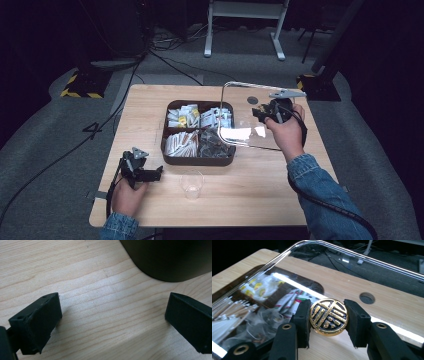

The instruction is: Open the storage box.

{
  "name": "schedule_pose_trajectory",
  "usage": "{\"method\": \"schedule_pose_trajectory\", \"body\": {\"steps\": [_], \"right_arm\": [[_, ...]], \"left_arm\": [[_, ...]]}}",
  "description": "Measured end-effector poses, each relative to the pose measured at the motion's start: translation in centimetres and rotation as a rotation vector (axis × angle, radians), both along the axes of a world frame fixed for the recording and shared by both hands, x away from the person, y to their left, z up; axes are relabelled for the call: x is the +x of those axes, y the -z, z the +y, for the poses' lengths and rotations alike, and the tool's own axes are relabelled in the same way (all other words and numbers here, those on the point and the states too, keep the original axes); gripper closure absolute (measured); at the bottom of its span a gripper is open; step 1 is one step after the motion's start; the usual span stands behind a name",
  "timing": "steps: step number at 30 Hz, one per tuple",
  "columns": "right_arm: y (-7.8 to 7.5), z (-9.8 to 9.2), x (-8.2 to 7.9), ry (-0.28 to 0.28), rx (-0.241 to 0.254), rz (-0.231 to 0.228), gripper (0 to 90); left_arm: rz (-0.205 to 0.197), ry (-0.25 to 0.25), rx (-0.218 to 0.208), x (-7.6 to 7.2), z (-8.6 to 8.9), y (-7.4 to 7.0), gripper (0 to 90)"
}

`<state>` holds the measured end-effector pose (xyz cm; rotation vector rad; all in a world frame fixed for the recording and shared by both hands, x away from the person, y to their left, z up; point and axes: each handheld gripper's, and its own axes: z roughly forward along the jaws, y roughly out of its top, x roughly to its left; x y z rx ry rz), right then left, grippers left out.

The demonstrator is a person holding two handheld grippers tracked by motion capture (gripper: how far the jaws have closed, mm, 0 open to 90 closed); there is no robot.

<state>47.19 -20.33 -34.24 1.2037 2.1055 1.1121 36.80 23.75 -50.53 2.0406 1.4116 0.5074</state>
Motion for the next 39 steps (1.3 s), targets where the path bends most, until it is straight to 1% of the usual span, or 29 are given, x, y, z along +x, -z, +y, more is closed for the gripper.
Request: {"method": "schedule_pose_trajectory", "body": {"steps": [5, 9, 14, 18, 26, 31, 39], "right_arm": [[0.1, -1.9, 0.1, 0.025, -0.004, 0.012, 58.6], [0.1, -3.3, 0.2, 0.04, -0.006, 0.011, 58.6], [0.3, -4.9, 0.4, 0.067, -0.021, 0.01, 58.6], [0.7, -6.1, 0.6, 0.093, -0.025, 0.015, 58.6], [1.9, -8.2, 1.2, 0.109, -0.05, 0.026, 58.6], [3.0, -9.5, 1.6, 0.121, -0.055, 0.036, 58.6], [5.9, -10.9, 2.3, 0.137, -0.06, 0.074, 58.6]], "left_arm": [[0.0, 0.0, -0.001, 0.0, 0.0, 0.0, 1.1], [0.0, 0.002, -0.001, 0.0, 0.0, 0.0, 1.1], [-0.001, 0.002, -0.001, 0.0, 0.0, 0.0, 1.1], [0.0, 0.0, -0.002, 0.0, 0.0, 0.0, 1.1], [0.0, 0.0, -0.002, 0.0, 0.0, 0.0, 1.1], [0.0, 0.001, -0.002, 0.0, 0.0, 0.0, 1.1], [-0.001, 0.003, -0.001, 0.0, 0.0, 0.0, 1.1]]}}
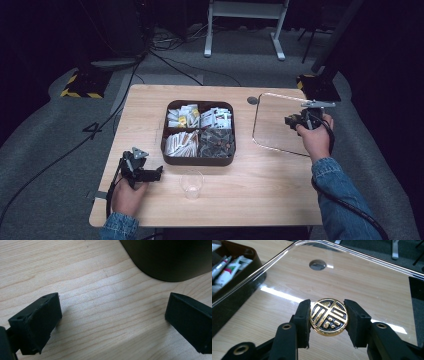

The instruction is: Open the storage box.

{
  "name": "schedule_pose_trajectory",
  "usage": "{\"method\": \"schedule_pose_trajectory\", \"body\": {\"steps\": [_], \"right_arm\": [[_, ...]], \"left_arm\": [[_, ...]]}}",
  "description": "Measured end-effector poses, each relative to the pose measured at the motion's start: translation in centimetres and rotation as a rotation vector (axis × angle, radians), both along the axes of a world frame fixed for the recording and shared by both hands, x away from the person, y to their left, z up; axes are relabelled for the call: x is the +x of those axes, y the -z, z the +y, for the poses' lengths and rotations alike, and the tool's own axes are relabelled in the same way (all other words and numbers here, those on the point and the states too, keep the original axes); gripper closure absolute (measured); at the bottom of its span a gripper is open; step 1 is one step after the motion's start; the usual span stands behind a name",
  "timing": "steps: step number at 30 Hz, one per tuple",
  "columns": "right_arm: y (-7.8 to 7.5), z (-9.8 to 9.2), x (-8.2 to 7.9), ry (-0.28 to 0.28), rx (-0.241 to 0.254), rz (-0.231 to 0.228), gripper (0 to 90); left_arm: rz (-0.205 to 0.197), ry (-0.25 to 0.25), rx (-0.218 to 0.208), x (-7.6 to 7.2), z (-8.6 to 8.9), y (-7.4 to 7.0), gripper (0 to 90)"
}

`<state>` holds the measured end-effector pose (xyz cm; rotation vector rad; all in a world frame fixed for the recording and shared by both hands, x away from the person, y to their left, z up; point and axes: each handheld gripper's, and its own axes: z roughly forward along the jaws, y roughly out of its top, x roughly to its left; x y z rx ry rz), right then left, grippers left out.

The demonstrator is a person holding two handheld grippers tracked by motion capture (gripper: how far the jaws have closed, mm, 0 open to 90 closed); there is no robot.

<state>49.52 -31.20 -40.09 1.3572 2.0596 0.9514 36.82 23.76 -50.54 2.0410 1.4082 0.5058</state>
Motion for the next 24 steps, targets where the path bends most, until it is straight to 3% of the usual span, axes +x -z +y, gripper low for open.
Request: {"method": "schedule_pose_trajectory", "body": {"steps": [24], "right_arm": [[5.5, -1.0, 1.3, 0.006, -0.018, 0.066, 58.6]], "left_arm": [[0.003, -0.002, -0.001, 0.0, 0.0, 0.0, 1.0]]}}
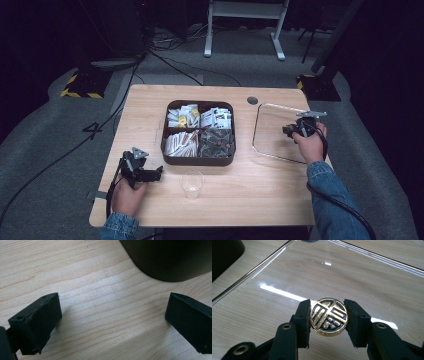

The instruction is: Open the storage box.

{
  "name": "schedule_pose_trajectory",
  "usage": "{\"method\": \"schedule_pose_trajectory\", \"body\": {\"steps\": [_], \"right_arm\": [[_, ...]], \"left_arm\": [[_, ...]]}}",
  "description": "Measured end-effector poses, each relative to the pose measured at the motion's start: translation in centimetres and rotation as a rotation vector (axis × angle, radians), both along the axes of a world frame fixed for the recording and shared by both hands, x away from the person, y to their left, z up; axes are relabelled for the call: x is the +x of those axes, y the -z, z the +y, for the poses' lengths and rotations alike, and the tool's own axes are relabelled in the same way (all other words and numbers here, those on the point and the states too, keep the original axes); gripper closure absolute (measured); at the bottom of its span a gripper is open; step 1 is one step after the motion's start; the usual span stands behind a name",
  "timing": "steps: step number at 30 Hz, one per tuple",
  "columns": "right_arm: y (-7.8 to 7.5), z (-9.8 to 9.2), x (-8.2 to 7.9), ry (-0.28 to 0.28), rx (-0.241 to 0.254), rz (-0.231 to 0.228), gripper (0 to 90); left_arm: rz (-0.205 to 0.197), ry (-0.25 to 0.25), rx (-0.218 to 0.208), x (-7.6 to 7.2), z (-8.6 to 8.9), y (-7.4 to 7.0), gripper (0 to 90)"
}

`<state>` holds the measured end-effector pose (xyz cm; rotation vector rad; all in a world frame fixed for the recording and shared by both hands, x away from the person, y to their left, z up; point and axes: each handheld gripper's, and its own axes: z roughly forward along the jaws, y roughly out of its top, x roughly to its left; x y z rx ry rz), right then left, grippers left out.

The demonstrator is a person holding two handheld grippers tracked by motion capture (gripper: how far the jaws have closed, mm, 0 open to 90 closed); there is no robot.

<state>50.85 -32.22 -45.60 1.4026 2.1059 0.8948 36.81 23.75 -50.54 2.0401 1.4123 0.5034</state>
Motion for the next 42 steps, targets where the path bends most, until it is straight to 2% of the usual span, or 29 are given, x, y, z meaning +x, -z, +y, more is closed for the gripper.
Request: {"method": "schedule_pose_trajectory", "body": {"steps": [17, 28, 30, 33, 42], "right_arm": [[2.8, 0.6, 0.6, -0.004, -0.004, 0.038, 58.5], [3.1, 0.8, 0.7, 0.002, 0.007, 0.027, 57.9], [3.0, 0.8, 0.6, 0.017, 0.018, 0.017, 51.3], [2.6, 0.8, 0.5, 0.033, 0.032, -0.01, 46.6], [0.5, 1.3, -0.2, 0.072, 0.106, -0.048, 41.3]], "left_arm": [[0.0, 0.0, -0.001, 0.0, 0.0, 0.0, 1.0], [0.0, 0.0, 0.0, 0.0, 0.0, 0.0, 1.0], [-0.001, 0.0, 0.001, 0.0, 0.0, 0.0, 1.0], [-0.002, 0.0, 0.001, 0.0, 0.0, 0.0, 1.0], [-0.002, 0.003, 0.003, 0.0, 0.0, 0.0, 1.0]]}}
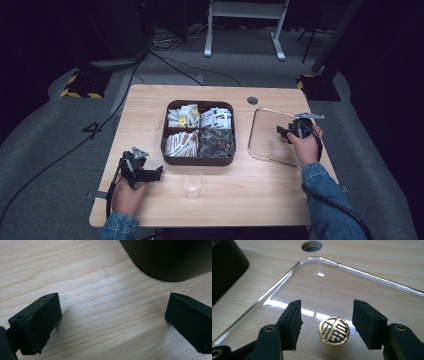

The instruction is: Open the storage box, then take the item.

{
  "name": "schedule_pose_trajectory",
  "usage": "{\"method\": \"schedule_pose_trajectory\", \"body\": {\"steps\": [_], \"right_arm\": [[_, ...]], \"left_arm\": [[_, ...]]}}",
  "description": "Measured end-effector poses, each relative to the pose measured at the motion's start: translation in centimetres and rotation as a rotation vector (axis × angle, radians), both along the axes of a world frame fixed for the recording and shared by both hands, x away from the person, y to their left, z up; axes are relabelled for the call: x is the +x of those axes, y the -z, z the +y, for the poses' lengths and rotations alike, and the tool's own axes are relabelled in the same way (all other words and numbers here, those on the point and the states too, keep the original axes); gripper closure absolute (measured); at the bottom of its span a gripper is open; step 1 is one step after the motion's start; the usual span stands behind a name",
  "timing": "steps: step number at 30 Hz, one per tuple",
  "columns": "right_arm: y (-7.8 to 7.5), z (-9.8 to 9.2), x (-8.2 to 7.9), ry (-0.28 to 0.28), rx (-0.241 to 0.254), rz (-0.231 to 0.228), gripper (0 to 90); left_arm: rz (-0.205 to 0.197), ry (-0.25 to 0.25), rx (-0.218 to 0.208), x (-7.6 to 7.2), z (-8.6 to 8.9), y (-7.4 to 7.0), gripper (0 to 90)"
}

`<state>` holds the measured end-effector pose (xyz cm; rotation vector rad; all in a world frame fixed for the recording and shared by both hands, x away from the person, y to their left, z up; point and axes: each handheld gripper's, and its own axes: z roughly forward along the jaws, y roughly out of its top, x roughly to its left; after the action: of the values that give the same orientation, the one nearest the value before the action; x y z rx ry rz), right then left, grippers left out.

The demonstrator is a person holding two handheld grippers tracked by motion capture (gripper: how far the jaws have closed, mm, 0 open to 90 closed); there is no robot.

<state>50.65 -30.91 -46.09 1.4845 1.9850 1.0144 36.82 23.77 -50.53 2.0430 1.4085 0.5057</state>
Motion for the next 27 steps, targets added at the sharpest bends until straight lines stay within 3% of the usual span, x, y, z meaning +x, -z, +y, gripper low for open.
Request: {"method": "schedule_pose_trajectory", "body": {"steps": [5, 20, 27], "right_arm": [[-1.5, 0.4, -0.4, 0.01, 0.041, -0.013, 38.6], [-4.8, 2.4, -2.1, -0.043, 0.045, -0.067, 39.5], [-6.5, 4.6, -3.6, -0.106, 0.065, -0.086, 39.8]], "left_arm": [[0.0, 0.0, 0.0, 0.0, 0.0, 0.0, 1.0], [0.002, -0.002, -0.002, 0.0, 0.0, 0.0, 1.0], [0.001, -0.004, -0.005, 0.0, 0.0, 0.0, 0.9]]}}
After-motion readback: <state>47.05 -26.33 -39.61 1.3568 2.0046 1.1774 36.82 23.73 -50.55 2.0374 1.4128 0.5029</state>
